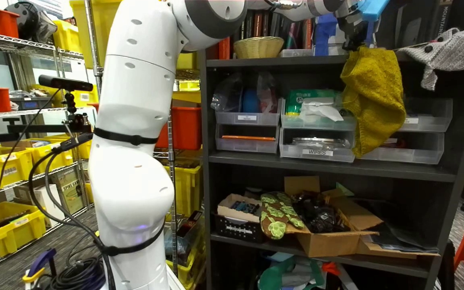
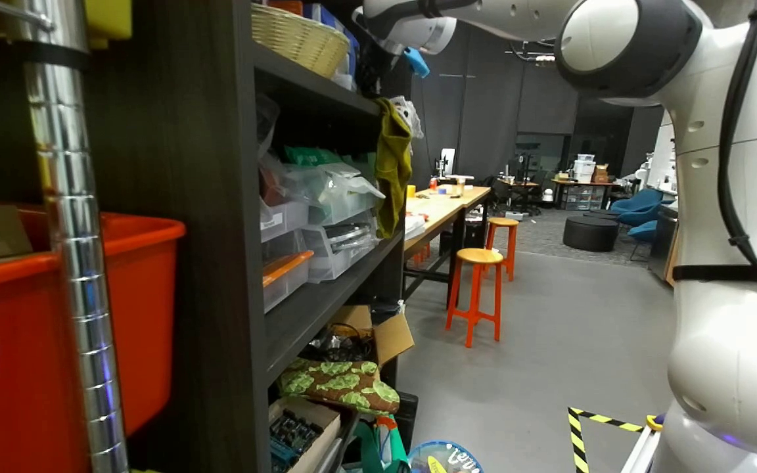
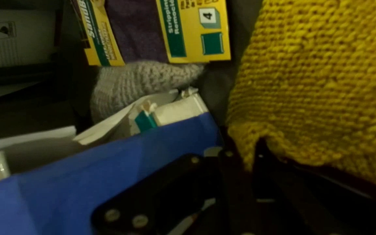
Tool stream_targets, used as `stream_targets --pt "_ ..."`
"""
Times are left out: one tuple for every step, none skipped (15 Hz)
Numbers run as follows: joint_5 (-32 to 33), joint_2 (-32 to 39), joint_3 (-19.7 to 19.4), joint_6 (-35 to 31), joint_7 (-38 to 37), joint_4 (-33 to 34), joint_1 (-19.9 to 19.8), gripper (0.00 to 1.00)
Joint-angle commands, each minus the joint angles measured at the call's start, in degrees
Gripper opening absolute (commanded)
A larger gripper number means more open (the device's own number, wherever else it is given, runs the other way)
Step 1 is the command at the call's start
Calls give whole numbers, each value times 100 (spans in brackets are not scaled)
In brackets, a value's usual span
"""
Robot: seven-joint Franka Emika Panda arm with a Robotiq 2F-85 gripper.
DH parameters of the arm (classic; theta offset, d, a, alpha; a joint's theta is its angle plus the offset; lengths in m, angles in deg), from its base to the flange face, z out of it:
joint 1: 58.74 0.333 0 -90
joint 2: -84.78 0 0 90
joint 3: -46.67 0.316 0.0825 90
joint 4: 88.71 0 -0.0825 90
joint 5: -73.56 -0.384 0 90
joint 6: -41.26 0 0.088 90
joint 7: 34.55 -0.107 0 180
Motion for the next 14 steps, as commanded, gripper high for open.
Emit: stream_targets --pt "232 -214 34 69 42 -405 125 1" --pt "304 -290 37 -17 67 -558 145 1" --pt "388 -358 37 -63 77 -689 168 1" --pt "473 -433 39 -154 93 -840 189 1" --pt "588 -533 35 -240 82 -1014 222 1" --pt "698 -631 33 -376 58 -1193 254 1" --pt "787 -727 37 -493 43 -1358 281 1" --pt "884 -831 39 -606 -2 -1534 315 1" --pt "975 -941 47 -733 -15 -1718 347 1" --pt "1056 -1042 60 -866 -11 -1893 377 1" --pt "1148 -1159 80 -1003 -20 -2085 418 1" --pt "1220 -1255 95 -1118 -22 -2242 447 1" --pt "1288 -1356 113 -1223 -8 -2400 479 1" --pt "1370 -1454 134 -1308 -13 -2550 509 1"
